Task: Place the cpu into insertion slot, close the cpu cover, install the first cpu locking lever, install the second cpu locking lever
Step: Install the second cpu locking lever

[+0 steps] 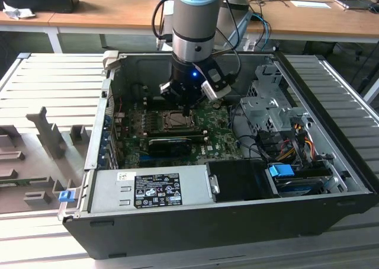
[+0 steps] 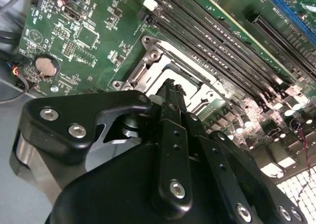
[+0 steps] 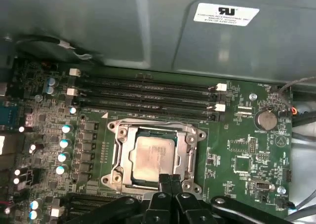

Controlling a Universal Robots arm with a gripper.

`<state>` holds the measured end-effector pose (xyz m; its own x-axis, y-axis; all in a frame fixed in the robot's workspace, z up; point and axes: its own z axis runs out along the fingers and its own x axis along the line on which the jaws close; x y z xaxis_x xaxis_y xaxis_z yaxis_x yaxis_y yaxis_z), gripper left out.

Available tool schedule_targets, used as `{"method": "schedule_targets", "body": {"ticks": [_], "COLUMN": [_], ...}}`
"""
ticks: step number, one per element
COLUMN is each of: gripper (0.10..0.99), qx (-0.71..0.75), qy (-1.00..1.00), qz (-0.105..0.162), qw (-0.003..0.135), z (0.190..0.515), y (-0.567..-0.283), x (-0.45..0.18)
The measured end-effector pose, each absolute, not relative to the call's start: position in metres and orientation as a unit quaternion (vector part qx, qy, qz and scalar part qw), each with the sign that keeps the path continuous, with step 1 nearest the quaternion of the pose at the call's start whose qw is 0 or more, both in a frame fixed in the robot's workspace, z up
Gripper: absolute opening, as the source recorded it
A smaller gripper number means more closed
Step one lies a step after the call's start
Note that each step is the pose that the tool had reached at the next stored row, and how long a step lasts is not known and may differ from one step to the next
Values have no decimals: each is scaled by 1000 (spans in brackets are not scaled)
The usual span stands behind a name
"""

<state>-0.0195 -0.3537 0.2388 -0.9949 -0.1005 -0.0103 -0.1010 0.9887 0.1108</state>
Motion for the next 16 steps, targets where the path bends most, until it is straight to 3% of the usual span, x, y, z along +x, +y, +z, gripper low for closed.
{"method": "schedule_targets", "body": {"ticks": [16], "gripper": [106], "qx": [-55], "qy": [996], "qz": [71], "qw": [-2], "z": [230], "y": [-379], "x": [-24]}}
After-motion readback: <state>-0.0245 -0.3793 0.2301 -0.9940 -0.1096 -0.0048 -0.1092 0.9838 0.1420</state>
